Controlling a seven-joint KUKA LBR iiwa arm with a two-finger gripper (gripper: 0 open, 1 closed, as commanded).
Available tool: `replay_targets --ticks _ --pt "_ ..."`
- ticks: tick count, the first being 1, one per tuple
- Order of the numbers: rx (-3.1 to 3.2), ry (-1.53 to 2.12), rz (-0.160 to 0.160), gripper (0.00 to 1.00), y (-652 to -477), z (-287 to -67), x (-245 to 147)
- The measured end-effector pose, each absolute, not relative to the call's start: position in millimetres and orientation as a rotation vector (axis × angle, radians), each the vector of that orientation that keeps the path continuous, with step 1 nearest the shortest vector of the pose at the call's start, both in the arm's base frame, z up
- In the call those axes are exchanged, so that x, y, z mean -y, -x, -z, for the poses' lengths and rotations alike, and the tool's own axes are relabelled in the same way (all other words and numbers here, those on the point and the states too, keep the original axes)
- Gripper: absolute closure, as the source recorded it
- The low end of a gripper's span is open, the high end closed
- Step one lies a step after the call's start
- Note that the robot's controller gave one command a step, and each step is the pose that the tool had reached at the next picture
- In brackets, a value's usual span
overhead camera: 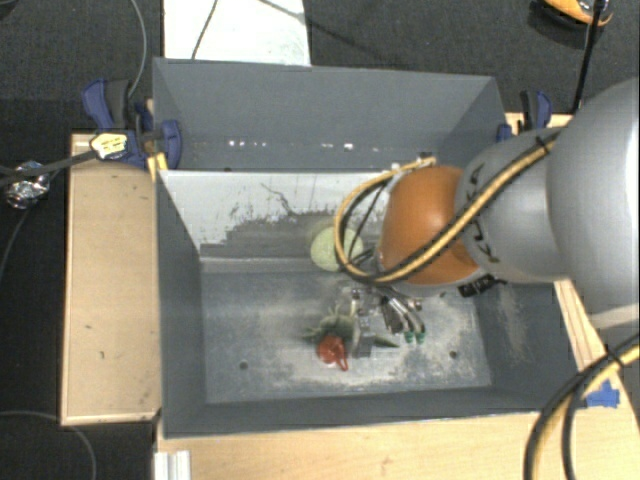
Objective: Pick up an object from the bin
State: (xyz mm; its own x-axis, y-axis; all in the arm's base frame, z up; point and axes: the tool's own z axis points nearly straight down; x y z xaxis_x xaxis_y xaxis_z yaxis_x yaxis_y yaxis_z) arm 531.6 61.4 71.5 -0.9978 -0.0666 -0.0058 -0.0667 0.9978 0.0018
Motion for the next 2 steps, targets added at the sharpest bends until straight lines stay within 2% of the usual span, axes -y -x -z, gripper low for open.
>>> replay_targets --ticks 1,2 --pt "-3.134 0.106 -0.003 1.00 -531.6 -71.5 -61.4" --pt "-3.128 0.061 -0.004 1.00 -526.5 -227.3 -59.6"
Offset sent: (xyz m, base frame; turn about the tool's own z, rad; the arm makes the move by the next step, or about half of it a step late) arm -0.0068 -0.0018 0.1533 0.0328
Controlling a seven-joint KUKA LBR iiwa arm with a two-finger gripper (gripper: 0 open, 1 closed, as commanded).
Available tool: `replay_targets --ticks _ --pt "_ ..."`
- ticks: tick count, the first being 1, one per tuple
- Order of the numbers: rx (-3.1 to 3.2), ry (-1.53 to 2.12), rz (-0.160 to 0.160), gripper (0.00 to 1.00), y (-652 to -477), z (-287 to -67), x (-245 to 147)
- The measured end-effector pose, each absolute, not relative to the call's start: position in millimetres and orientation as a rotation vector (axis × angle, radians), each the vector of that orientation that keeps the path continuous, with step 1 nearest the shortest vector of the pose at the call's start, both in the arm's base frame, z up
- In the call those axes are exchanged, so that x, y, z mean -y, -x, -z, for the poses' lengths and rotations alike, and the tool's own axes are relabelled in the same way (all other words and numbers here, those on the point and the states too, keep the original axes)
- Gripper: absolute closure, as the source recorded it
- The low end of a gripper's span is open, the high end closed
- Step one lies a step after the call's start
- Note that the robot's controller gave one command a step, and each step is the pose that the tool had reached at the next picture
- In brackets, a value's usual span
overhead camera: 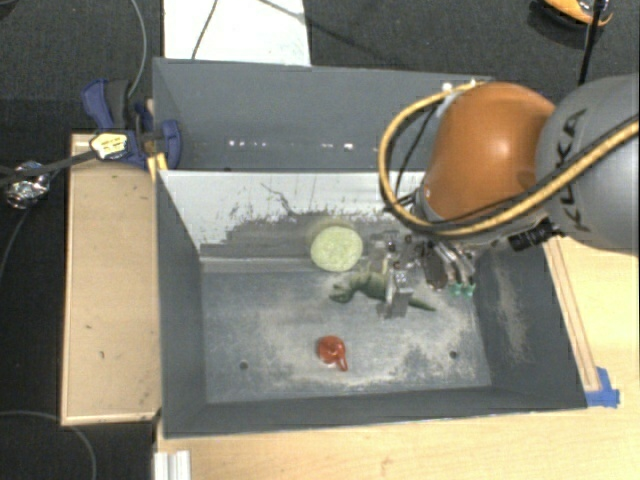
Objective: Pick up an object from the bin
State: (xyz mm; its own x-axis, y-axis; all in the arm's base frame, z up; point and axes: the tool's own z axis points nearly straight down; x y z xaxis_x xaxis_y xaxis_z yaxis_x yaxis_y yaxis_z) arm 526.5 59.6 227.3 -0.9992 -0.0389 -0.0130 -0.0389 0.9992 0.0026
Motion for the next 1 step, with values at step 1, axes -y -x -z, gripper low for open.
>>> replay_targets --ticks 1 --pt "-3.131 0.062 -0.004 1.00 -526.0 -225.9 -59.6"
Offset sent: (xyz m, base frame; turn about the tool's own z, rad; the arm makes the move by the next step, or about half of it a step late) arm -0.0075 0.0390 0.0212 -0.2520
